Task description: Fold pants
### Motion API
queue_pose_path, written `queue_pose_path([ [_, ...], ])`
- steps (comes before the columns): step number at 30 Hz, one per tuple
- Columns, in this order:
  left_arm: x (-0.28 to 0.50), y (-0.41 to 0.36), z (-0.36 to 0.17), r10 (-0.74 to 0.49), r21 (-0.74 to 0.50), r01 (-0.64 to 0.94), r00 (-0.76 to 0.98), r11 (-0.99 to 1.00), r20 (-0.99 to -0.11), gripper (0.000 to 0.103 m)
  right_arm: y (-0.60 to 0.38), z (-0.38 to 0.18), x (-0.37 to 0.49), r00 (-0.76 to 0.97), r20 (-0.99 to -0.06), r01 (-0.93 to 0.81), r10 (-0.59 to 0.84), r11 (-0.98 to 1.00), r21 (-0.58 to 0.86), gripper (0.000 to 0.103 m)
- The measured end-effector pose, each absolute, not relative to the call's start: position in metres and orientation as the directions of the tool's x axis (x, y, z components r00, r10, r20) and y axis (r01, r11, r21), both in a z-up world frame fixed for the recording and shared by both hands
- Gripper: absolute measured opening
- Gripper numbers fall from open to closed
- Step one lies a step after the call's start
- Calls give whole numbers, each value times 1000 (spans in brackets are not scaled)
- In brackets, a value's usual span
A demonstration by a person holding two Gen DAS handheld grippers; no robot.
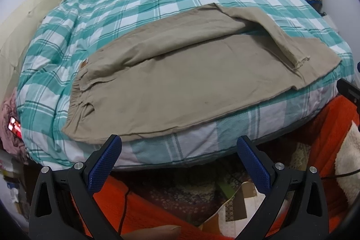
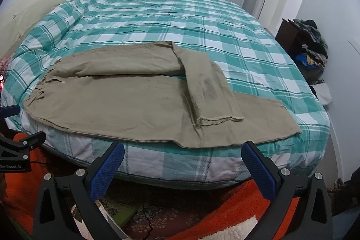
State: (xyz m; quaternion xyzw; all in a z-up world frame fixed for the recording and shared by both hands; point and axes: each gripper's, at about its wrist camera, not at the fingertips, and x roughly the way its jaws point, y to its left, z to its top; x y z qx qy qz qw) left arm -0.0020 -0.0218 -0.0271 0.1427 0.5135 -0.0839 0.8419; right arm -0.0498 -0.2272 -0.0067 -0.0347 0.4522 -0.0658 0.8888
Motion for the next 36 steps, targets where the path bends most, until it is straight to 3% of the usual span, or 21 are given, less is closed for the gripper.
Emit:
queue_pose_path([
  [29, 1, -22, -37, 17, 160, 291, 437, 943, -899, 102, -240, -18, -46, 526, -821, 152, -223, 974, -167, 102],
  [36, 5, -18, -43, 7, 132, 280, 406, 951, -914, 102, -255, -19, -45, 599, -794, 112, -101, 993, -42, 102],
])
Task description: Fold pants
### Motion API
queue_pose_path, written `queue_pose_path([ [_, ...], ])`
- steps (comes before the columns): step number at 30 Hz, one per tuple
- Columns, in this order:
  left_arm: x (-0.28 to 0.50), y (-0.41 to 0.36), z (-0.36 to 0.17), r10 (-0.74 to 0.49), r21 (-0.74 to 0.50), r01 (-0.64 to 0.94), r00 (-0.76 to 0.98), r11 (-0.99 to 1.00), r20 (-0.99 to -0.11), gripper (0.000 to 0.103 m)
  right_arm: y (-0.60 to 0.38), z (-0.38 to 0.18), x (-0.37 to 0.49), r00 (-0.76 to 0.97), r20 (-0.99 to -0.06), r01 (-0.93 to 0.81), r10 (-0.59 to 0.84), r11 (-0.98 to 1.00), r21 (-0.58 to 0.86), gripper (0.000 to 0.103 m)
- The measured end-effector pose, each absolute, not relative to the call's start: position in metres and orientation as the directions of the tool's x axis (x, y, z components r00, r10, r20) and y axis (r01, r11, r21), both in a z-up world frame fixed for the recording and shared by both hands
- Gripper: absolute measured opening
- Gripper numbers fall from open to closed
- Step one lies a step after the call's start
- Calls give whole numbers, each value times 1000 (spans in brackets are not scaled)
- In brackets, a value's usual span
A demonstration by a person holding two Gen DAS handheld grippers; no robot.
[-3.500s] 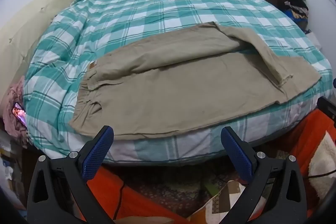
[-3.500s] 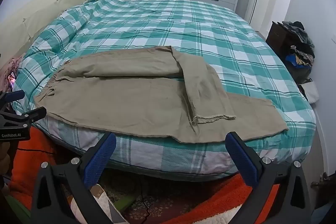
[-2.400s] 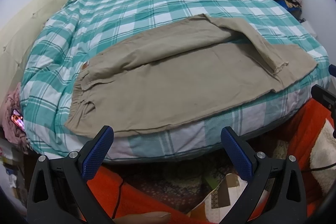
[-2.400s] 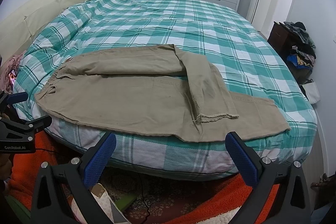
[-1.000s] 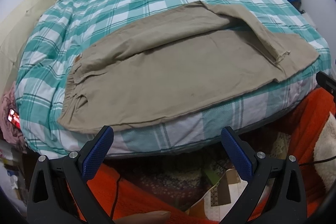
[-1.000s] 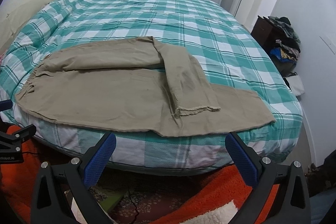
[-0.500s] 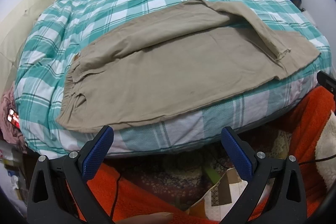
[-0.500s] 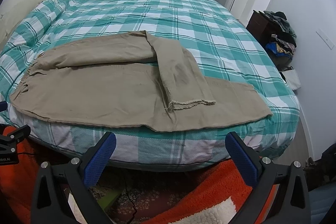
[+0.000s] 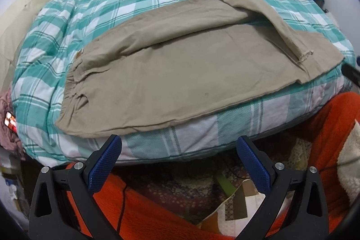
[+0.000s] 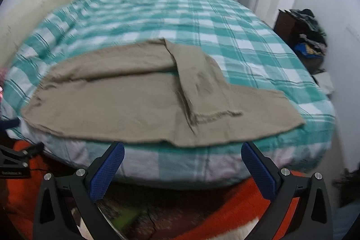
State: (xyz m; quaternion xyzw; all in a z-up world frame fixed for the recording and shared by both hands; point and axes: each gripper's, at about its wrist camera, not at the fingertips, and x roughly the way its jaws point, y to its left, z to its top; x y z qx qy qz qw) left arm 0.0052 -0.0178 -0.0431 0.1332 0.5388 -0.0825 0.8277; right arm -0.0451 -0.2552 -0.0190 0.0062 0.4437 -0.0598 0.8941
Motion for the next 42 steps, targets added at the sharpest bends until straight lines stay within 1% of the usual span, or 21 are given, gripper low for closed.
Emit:
queue_pose_path([
  [4, 7, -17, -44, 7, 124, 268, 401, 955, -916, 102, -275, -33, -22, 641, -754, 97, -141, 990, -102, 102],
  [6, 8, -16, -46, 9, 124, 265, 398, 956, -917, 102, -279, -53, -1, 618, -773, 60, -142, 989, -134, 102],
  [9, 10, -16, -49, 18, 129, 259, 390, 957, -921, 102, -280, -83, 33, 580, -809, 6, -95, 994, -112, 101],
  [11, 13, -16, -51, 24, 131, 255, 382, 958, -924, 102, -282, -101, 54, 569, -816, 2, -105, 992, -126, 95],
  [12, 15, -14, -52, 28, 131, 251, 377, 959, -926, 102, -285, -110, 66, 562, -816, 14, -133, 988, -151, 83],
  [15, 21, -7, -56, 45, 139, 232, 370, 963, -928, 102, -305, -131, 93, 518, -837, 29, -176, 982, -189, 5],
  [16, 23, -4, -57, 51, 143, 223, 372, 964, -927, 102, -311, -127, 95, 525, -832, 43, -179, 982, -184, 7],
  [19, 36, 4, -64, 78, 155, 188, 364, 970, -928, 102, -328, -90, 93, 592, -786, 62, -180, 982, -179, 6],
  [23, 57, 6, -70, 79, 141, 161, 341, 977, -937, 102, -356, -41, 125, 564, -823, -29, -69, 994, -103, 4],
  [25, 64, 5, -67, 78, 139, 154, 351, 978, -933, 102, -400, -1, 172, 586, -803, 14, -111, 992, -128, 4],
  [28, 72, 5, -63, 86, 147, 138, 372, 979, -924, 102, -492, 47, 256, 588, -768, 177, -255, 967, -186, 4],
  [29, 73, 6, -63, 88, 147, 134, 373, 980, -924, 102, -520, 52, 277, 562, -765, 237, -313, 948, -214, 7],
  [30, 74, 8, -64, 92, 149, 127, 372, 981, -923, 102, -559, 52, 299, 514, -757, 334, -403, 907, -256, 20],
  [31, 76, 10, -66, 96, 151, 121, 370, 981, -924, 102, -582, 47, 306, 471, -761, 390, -446, 879, -274, 39],
  [32, 76, 13, -69, 103, 155, 116, 366, 981, -925, 102, -608, 38, 310, 416, -775, 454, -476, 847, -276, 44],
  [33, 77, 16, -76, 110, 159, 113, 356, 981, -928, 102, -629, 23, 304, 380, -792, 514, -478, 821, -250, 44],
  [35, 83, 18, -88, 122, 165, 108, 327, 980, -937, 102, -645, -1, 285, 399, -815, 566, -420, 812, -142, 44],
  [37, 91, 16, -102, 118, 155, 110, 282, 982, -952, 102, -644, -48, 261, 442, -862, 550, -246, 834, 44, 44],
  [38, 93, 14, -104, 114, 150, 114, 274, 982, -955, 101, -640, -76, 251, 460, -880, 525, -117, 836, 163, 44],
  [41, 98, -3, -104, 99, 144, 148, 278, 978, -955, 102, -627, -141, 231, 523, -839, 510, 151, 734, 449, 44],
  [42, 98, -10, -103, 96, 146, 161, 285, 976, -954, 102, -626, -156, 229, 544, -818, 513, 188, 697, 501, 44],
])
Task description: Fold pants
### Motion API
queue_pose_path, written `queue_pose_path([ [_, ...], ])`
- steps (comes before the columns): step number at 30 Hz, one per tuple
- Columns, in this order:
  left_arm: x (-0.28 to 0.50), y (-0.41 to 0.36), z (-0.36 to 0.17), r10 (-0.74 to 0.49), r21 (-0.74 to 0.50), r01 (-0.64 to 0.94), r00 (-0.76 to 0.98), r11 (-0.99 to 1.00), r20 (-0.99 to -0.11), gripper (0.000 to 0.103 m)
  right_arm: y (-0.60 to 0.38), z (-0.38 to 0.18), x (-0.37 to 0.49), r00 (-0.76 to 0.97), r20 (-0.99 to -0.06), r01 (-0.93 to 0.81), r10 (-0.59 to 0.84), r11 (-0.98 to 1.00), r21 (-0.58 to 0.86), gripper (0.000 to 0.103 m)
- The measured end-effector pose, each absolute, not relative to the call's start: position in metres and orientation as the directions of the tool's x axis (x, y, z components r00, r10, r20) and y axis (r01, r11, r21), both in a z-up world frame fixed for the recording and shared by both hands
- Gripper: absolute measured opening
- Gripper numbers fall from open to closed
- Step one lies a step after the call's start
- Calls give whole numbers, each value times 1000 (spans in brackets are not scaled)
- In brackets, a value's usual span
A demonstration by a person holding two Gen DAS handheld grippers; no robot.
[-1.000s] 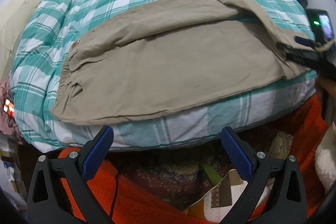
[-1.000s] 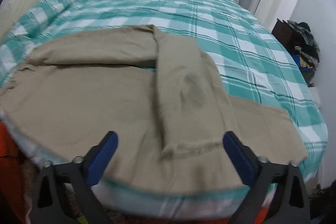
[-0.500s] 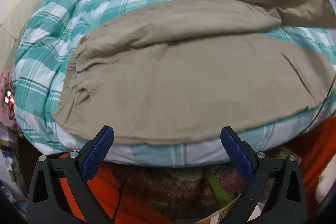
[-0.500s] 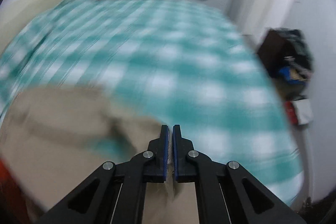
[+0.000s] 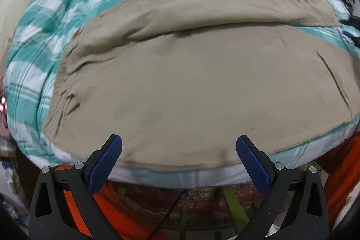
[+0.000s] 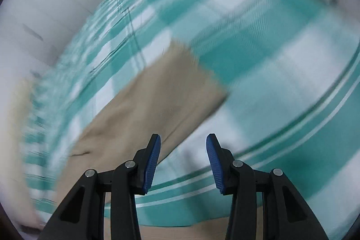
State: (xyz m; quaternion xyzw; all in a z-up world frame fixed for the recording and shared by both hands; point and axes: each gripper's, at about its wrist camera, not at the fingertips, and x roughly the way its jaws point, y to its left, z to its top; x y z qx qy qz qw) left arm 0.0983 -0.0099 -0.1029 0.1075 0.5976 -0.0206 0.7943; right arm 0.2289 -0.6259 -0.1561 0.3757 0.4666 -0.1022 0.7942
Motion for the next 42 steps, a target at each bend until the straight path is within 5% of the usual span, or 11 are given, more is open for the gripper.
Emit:
queue_pose_path([
  [6, 95, -31, -110, 75, 133, 222, 252, 966, -965, 102, -641, -204, 238, 688, -700, 561, 189, 473, 679, 43],
  [8, 97, -33, -113, 76, 134, 239, 238, 962, -968, 102, -643, -203, 251, 710, -662, 526, 241, 443, 726, 11],
  [11, 118, -25, -106, 62, 130, 230, 282, 965, -957, 102, -628, -167, 270, 632, -750, 456, 197, 687, 565, 3],
  [15, 190, -5, -93, 50, 129, 156, 432, 979, -901, 102, -629, -172, 255, 402, -914, 478, -50, 863, 163, 24],
  [18, 245, 5, -102, 80, 139, 78, 515, 987, -853, 102, -625, -157, 237, 387, -894, 509, -227, 861, 2, 28],
  [22, 298, 9, -151, 147, 178, 7, 530, 984, -835, 102, -560, -118, 260, 496, -854, 362, -158, 932, 37, 29],
  [27, 280, 23, -201, 55, 85, 29, 547, 996, -835, 102, -407, -121, 324, 491, -841, 5, 229, 964, 266, 49],
  [33, 278, 28, -204, 43, 72, 30, 563, 997, -826, 102, -236, -174, 367, 329, -793, -256, 513, 857, 448, 53],
  [37, 282, 27, -207, 24, 49, 28, 578, 998, -816, 102, -251, -194, 385, 354, -815, -236, 459, 887, 398, 52],
  [42, 286, 25, -211, 14, 37, 28, 584, 999, -812, 102, -450, -187, 388, 502, -846, 134, 182, 950, 284, 37],
])
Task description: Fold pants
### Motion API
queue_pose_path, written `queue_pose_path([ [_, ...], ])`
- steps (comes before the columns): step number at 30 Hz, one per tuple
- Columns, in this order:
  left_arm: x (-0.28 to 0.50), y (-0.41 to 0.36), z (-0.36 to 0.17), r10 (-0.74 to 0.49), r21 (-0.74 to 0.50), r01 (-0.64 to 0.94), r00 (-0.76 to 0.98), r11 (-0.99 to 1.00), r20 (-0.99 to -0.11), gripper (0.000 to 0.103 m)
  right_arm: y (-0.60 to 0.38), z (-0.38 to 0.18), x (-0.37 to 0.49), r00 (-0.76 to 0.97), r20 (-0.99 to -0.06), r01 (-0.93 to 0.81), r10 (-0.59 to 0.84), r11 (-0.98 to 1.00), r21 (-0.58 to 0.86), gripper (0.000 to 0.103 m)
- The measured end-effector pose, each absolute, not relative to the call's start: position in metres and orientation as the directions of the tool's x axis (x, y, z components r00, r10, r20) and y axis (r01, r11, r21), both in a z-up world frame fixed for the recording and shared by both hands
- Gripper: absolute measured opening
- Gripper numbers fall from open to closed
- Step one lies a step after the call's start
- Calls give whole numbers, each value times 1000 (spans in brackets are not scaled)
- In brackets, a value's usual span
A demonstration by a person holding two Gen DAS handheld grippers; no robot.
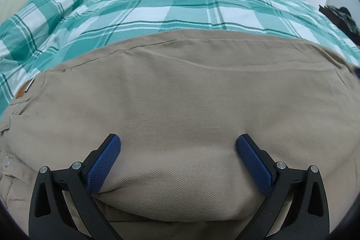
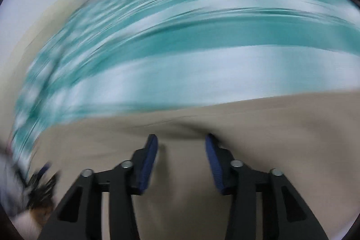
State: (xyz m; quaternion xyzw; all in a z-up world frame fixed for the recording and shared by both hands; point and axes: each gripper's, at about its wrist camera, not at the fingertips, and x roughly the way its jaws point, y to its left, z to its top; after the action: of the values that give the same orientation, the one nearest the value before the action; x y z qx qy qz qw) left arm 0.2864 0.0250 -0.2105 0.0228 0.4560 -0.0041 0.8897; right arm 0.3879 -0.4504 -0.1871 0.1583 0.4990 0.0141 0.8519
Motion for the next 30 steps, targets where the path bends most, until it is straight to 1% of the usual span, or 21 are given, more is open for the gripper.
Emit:
queue_pose_path([
  [1, 287, 26, -211, 11, 34, 28, 584, 999, -811, 102, -489, -187, 379, 502, -859, 235, 94, 942, 241, 36],
  [2, 287, 25, -211, 12, 34, 28, 585, 999, -811, 102, -534, -188, 365, 476, -879, 364, -32, 917, 164, 36],
  [4, 287, 25, -211, 16, 40, 27, 585, 999, -811, 102, -584, -186, 337, 433, -892, 486, -133, 868, 106, 34],
  [5, 287, 24, -210, 18, 41, 27, 586, 999, -810, 102, -600, -180, 319, 406, -892, 537, -201, 842, 55, 39],
  [6, 287, 24, -210, 20, 43, 26, 585, 999, -811, 102, -604, -173, 308, 374, -887, 564, -271, 825, -15, 55],
  [7, 287, 24, -209, 22, 46, 26, 583, 999, -812, 102, -600, -167, 296, 375, -877, 561, -301, 827, -44, 57],
  [8, 287, 24, -209, 25, 48, 26, 580, 998, -814, 102, -588, -161, 286, 404, -869, 535, -286, 844, -29, 57],
  [9, 288, 22, -205, 39, 62, 21, 569, 998, -822, 102, -571, -152, 271, 449, -860, 489, -241, 872, 12, 57],
  [12, 279, 16, -184, 86, 95, -9, 525, 995, -847, 102, -499, -132, 223, 543, -836, 315, -73, 941, 123, 58],
  [13, 271, 14, -176, 66, 78, 1, 520, 997, -852, 102, -467, -125, 205, 564, -826, 242, -10, 958, 153, 61],
  [14, 258, 10, -167, 24, 47, 30, 523, 998, -852, 102, -432, -122, 190, 577, -816, 178, 39, 969, 173, 63],
  [15, 240, 4, -157, -27, 12, 71, 523, 997, -852, 102, -391, -119, 175, 587, -805, 114, 87, 975, 189, 68],
  [18, 192, -11, -148, -97, -24, 153, 490, 988, -866, 102, -314, -120, 134, 586, -788, 0, 188, 973, 232, 69],
  [21, 157, -16, -164, -94, -20, 169, 438, 985, -894, 102, -260, -138, 119, 574, -801, -8, 173, 979, 205, 69],
  [22, 148, -14, -177, -77, -17, 150, 404, 989, -912, 102, -258, -148, 114, 561, -814, 12, 153, 981, 193, 69],
  [23, 142, -9, -188, -89, -45, 122, 378, 992, -922, 102, -247, -162, 116, 531, -837, 38, 132, 983, 179, 69],
  [24, 138, -5, -191, -102, -67, 102, 392, 992, -914, 102, -241, -171, 111, 503, -856, 54, 121, 984, 171, 72],
  [25, 134, -4, -192, -104, -63, 110, 419, 992, -902, 102, -235, -182, 112, 470, -877, 66, 96, 987, 144, 74],
  [26, 131, -7, -193, -88, -31, 136, 441, 990, -893, 102, -229, -188, 111, 473, -878, 57, 70, 992, 110, 75],
  [28, 132, -9, -194, -81, -19, 142, 445, 990, -892, 102, -218, -194, 104, 505, -862, 23, 37, 998, 56, 78],
  [30, 135, -9, -196, -80, -23, 135, 438, 991, -896, 102, -227, -198, 98, 516, -856, 22, 35, 998, 55, 80],
])
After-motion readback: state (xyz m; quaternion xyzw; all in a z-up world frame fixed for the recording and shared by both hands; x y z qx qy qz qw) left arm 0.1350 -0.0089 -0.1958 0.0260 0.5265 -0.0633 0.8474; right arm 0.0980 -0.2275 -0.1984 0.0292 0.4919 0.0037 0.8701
